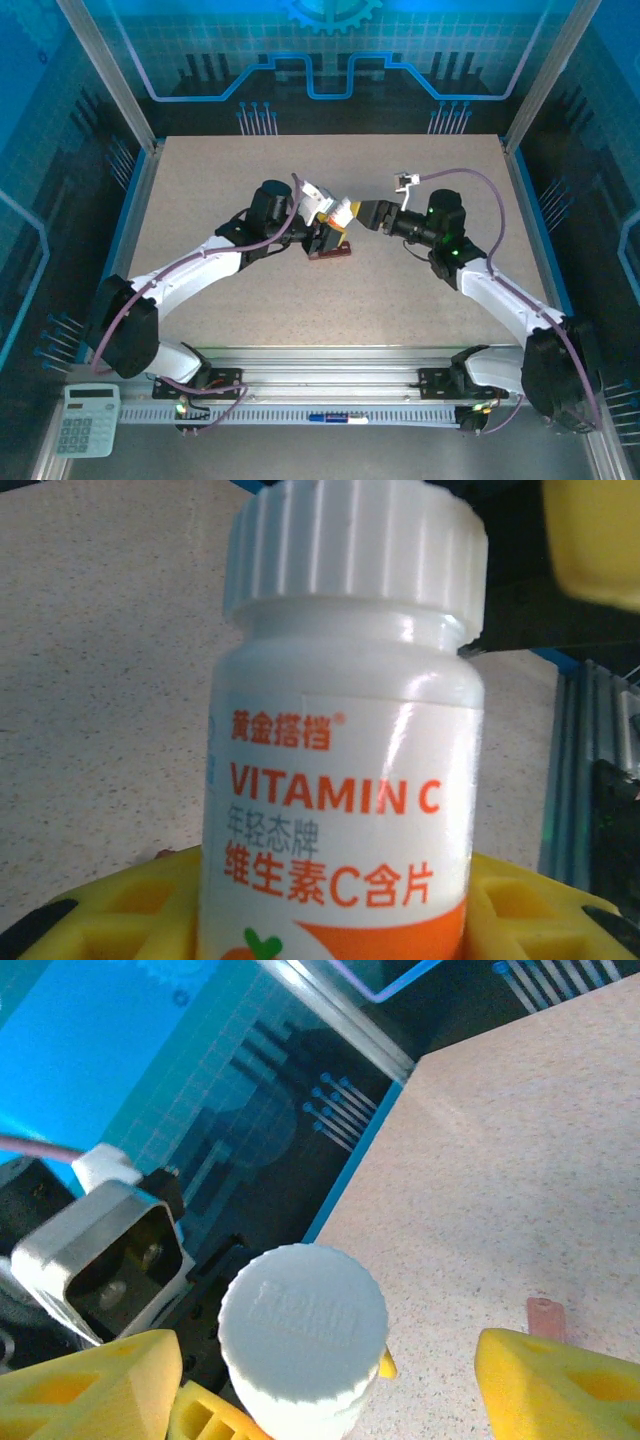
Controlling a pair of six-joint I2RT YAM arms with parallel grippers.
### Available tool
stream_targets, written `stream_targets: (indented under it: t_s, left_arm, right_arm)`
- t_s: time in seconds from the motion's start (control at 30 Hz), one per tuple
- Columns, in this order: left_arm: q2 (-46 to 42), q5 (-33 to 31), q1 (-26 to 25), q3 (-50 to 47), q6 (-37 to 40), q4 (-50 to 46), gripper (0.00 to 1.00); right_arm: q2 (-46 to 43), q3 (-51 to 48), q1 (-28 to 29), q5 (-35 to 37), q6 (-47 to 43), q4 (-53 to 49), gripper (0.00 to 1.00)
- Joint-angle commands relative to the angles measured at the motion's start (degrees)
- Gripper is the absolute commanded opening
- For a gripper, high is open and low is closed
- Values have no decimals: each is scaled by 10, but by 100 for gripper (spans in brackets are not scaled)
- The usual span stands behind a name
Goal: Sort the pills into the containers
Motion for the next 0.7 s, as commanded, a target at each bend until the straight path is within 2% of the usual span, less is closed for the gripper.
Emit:
stream_targets:
  t_s: [0.0,0.2,0.47,0.53,0.63,0.67]
  left_arm:
    - [-2,-49,-10,16,44,-15,0]
    - [10,-118,-39,18,93,-27,0]
    - [27,-136,-57,33,110,-39,0]
    - [29,-137,-58,33,110,-38,0]
    - [30,-137,-59,34,110,-37,0]
    - [30,-136,-59,35,109,-37,0]
  right_arm:
    - [-23,35,-8,82,32,-109,78]
    - [7,62,-5,101,73,-159,79]
    - [52,87,35,109,79,-153,77]
    - [56,87,41,110,79,-149,74]
    - [58,81,43,105,80,-141,63]
    - [57,79,43,104,80,-140,57]
